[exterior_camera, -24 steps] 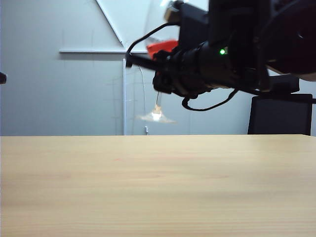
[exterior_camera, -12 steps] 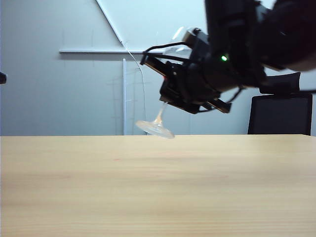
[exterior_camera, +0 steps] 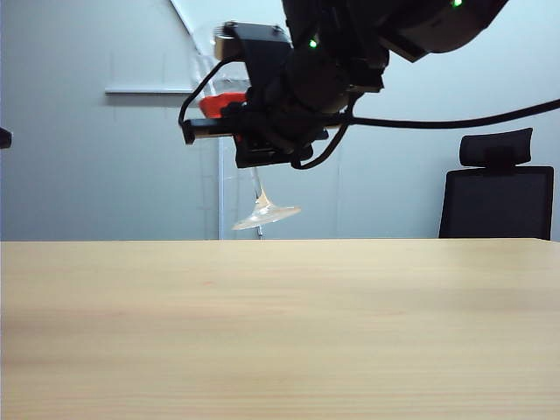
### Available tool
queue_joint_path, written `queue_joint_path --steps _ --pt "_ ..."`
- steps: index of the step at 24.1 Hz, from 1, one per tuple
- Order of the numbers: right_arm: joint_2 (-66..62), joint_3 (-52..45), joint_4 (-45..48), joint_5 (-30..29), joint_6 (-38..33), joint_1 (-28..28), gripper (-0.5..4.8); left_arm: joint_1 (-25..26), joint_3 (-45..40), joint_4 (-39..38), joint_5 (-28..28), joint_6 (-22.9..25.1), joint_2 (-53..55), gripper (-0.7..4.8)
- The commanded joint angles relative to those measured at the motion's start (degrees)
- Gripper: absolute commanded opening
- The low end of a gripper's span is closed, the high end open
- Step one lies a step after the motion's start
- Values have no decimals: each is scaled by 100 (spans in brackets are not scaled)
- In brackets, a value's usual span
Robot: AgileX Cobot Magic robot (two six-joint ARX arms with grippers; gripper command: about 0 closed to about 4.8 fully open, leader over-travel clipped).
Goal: Gently pick up the goblet, rotate it counterclockwise for two full turns (viewing from above), and then place it back on the table.
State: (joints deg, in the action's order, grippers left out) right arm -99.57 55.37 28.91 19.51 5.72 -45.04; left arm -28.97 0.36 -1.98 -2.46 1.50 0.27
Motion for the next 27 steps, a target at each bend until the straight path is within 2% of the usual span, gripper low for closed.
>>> queue_joint_path --steps 1,5,6,9,12,14,17,27 --pt "68 -107 645 157 400 -181 -5 2 15 74 -17 2 7 -5" --pt "66 -859 2146 92 295 -378 -5 2 15 74 -17 2 7 -5" --pt "61 -1132 2671 -76 173 -400 -5 2 15 74 -17 2 7 -5" --pt "9 -1558 3460 -192 20 -354 -5 2 15 72 -17 2 7 -5" --pt "-264 -1591 3696 -645 -398 -39 -5 2 15 74 -17 2 7 -5" --pt "-595 -1591 4157 -675 -426 136 -5 2 15 74 -17 2 7 -5" --pt "-1056 -1589 4542 -1145 -426 448 -5 2 15 72 -17 2 7 -5" --pt "-1554 -1504 4660 -1574 -426 555 -5 2 15 74 -17 2 7 -5"
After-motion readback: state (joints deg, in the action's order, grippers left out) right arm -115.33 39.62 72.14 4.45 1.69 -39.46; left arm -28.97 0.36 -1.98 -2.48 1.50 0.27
